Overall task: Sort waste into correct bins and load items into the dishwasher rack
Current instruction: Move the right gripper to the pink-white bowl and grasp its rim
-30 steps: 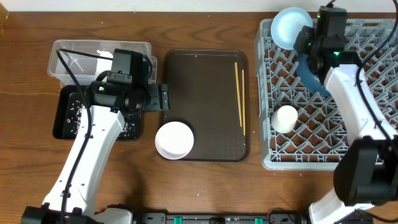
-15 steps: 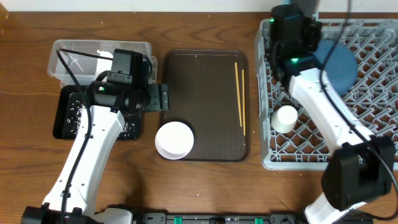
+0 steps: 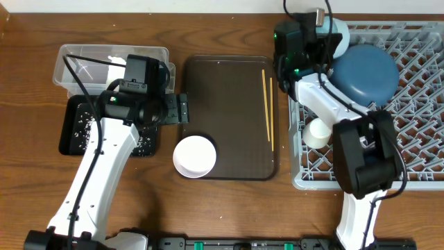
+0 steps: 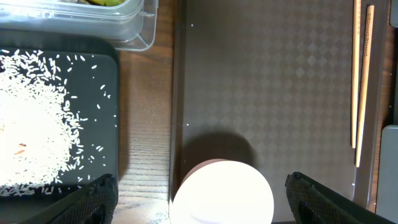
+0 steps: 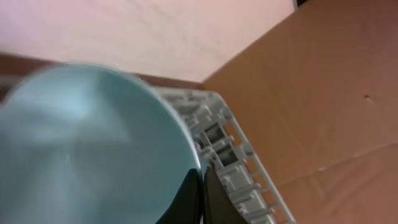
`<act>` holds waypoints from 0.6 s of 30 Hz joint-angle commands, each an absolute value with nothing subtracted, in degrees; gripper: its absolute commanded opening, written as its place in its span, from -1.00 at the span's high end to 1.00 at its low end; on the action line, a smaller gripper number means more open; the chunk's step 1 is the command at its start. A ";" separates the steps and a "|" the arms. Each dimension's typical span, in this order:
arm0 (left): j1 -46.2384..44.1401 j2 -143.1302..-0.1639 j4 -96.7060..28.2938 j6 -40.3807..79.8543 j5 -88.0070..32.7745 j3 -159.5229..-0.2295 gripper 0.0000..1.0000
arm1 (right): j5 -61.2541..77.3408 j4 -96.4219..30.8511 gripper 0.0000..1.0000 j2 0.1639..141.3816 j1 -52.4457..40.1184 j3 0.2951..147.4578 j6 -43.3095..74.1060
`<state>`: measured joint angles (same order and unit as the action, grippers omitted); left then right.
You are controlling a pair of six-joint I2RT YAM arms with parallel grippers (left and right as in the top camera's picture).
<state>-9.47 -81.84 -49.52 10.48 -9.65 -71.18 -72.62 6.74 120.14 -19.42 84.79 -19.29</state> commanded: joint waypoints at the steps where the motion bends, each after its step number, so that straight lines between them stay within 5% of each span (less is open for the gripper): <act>1: -9.28 -81.23 -49.65 10.15 -8.88 -72.14 -0.77 | -76.38 7.01 0.98 121.32 -20.53 85.49 -21.54; 16: -9.28 -81.23 -49.65 10.15 -8.88 -72.14 -0.77 | -74.50 3.81 0.96 121.99 -26.09 85.49 -22.15; 18: -9.28 -81.23 -49.65 10.15 -8.88 -72.14 -0.77 | -74.52 3.64 0.55 121.99 -26.70 85.49 -22.15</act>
